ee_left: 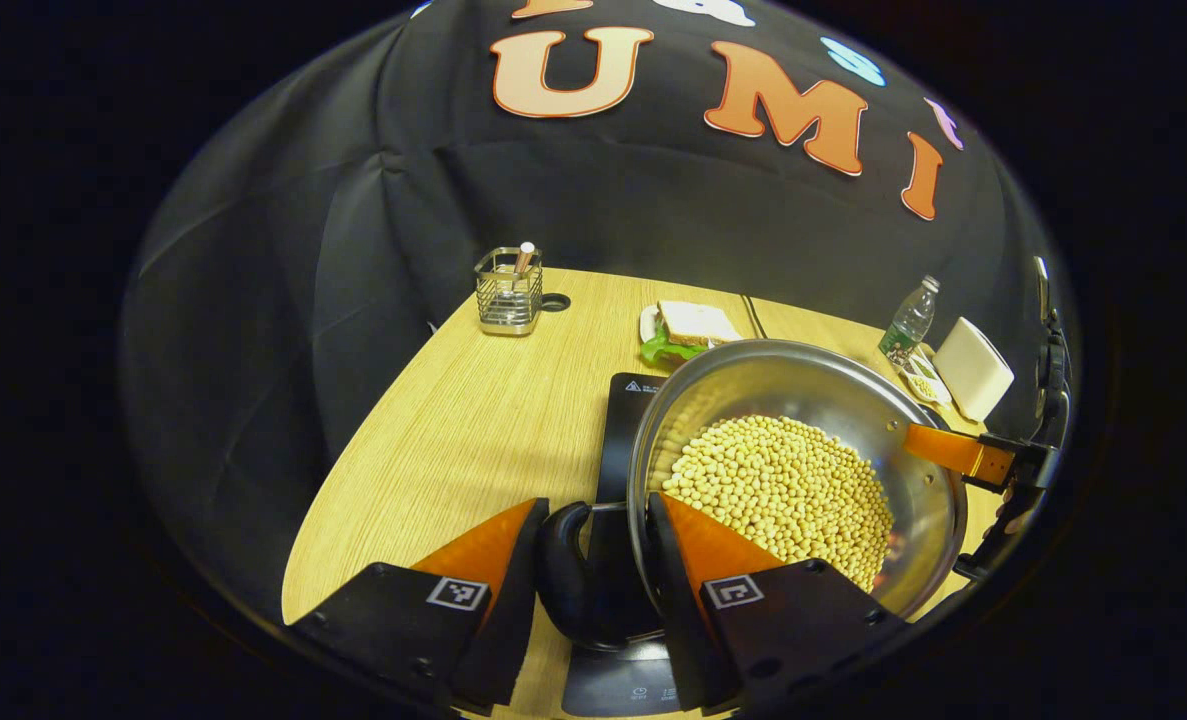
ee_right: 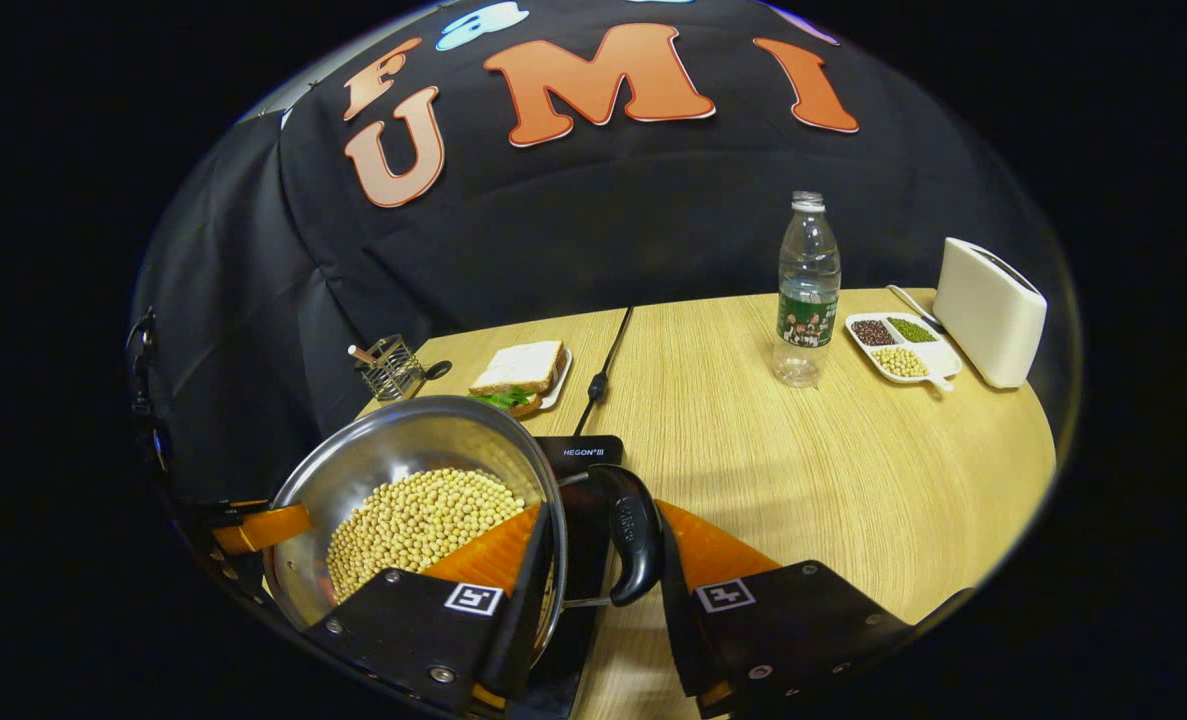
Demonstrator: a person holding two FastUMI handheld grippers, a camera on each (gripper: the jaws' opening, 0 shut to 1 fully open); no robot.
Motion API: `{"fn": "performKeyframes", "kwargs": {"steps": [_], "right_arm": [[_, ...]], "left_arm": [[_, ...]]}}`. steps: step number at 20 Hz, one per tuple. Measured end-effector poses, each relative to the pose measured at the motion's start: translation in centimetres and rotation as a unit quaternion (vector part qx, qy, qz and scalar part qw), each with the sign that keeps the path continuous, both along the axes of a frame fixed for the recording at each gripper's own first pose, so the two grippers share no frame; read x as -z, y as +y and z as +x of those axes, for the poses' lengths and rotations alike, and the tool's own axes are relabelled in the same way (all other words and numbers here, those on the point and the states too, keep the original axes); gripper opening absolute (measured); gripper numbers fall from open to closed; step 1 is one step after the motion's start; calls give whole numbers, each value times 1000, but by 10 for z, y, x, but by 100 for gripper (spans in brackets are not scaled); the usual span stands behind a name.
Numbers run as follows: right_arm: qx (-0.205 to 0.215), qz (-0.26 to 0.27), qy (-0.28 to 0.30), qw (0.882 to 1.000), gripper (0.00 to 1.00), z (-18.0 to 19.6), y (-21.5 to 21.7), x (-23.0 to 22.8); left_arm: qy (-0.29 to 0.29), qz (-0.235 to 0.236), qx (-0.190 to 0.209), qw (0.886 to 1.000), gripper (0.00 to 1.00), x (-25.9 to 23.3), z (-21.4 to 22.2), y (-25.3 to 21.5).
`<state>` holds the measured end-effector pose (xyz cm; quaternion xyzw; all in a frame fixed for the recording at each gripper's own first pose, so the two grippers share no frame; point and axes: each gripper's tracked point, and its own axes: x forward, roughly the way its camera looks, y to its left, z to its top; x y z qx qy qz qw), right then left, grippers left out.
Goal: First push the handle of the pot to place it horizontally, then grasp the pot with both hands and set it on the induction cooktop.
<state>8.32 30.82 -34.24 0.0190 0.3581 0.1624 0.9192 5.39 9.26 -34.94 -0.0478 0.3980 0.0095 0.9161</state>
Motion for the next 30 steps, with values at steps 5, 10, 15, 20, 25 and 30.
{"fn": "performKeyframes", "kwargs": {"steps": [5, 10, 15, 20, 25, 30], "right_arm": [[11, 16, -25, 999, 74, 9, -9, -24], [29, 15, -73, 997, 95, 13, -46, -65], [53, 5, -141, 989, 95, 15, -100, -127], [70, -10, -209, 975, 95, 7, -152, -193], [81, -16, -277, 957, 95, -19, -202, -261], [89, -13, -325, 942, 95, -48, -238, -310]], "left_arm": [[-12, -3, 3, 1000, 70, -12, 0, -4], [-79, 38, 14, 996, 97, -64, 6, -18], [-179, 52, 30, 982, 99, -144, 17, -60], [-273, 48, 32, 960, 99, -226, 22, -108], [-361, 53, 29, 931, 98, -309, 0, -139], [-404, 35, 71, 911, 97, -356, -35, -185]]}}
